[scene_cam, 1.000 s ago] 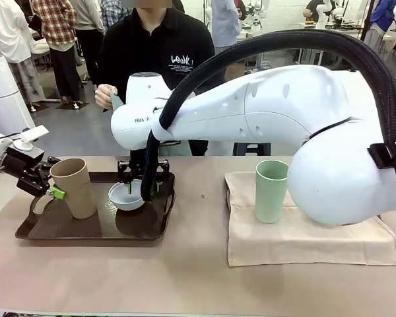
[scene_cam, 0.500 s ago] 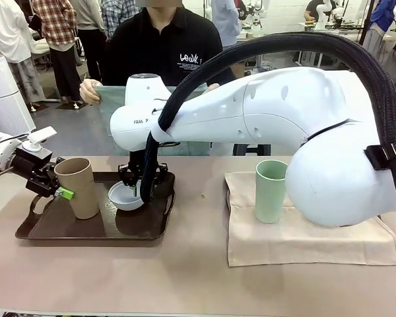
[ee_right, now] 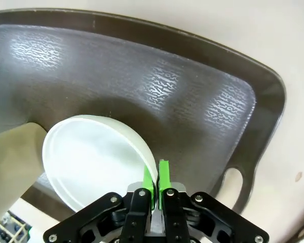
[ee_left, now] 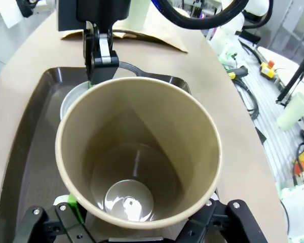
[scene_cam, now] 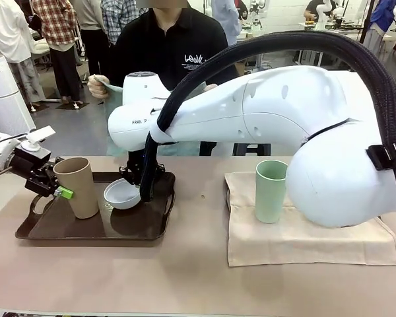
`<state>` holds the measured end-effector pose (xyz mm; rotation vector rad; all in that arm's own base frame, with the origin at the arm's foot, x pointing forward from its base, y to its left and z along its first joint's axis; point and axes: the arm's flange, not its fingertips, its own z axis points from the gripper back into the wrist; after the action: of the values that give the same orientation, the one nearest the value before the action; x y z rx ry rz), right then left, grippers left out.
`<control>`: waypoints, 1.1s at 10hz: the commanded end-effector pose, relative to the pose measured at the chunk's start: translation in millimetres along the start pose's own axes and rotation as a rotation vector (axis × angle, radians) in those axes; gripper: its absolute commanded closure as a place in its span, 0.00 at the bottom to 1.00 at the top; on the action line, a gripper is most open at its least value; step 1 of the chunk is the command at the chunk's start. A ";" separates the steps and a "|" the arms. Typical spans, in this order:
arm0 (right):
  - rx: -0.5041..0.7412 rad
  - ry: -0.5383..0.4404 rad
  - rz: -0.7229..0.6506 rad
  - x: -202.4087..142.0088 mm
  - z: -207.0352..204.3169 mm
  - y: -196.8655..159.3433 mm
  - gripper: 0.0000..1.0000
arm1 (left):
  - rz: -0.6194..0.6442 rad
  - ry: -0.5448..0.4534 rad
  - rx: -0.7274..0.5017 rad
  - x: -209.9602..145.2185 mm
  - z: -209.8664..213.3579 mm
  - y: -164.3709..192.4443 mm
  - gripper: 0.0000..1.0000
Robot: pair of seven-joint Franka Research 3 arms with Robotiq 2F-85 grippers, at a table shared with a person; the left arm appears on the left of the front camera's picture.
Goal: Set up a tray with a mat and arrange the tableware.
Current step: Pick up the Picnic Bowl and Reusable plastic cup from the Handle tray in front of the human's position and hold them in the air.
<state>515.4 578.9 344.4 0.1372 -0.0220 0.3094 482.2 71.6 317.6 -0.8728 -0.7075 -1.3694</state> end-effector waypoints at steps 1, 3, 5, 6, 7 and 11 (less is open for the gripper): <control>-0.059 -0.027 0.037 -10.4 19.2 5.9 1.00 | 0.037 -0.039 0.037 23.4 17.9 -11.8 0.68; -0.073 -0.054 0.047 -38.0 65.5 6.1 1.00 | 0.000 -0.054 0.123 63.4 53.6 -37.2 0.68; -0.066 -0.144 0.062 -68.5 122.1 5.2 1.00 | -0.030 -0.046 0.198 111.9 84.5 -65.6 0.68; -0.073 -0.195 0.073 -85.1 150.9 6.0 1.00 | -0.047 -0.040 0.216 135.3 95.2 -81.4 0.68; -0.091 -0.232 0.064 -100.6 175.2 5.8 1.00 | -0.055 -0.034 0.241 154.6 104.0 -94.3 0.68; -0.066 -0.238 0.093 -106.6 225.4 16.1 1.00 | -0.080 -0.031 0.243 167.6 118.5 -95.8 0.68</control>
<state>392.2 518.4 579.4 0.1130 -0.2902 0.3813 398.4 82.3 548.3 -0.6653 -0.9327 -1.3037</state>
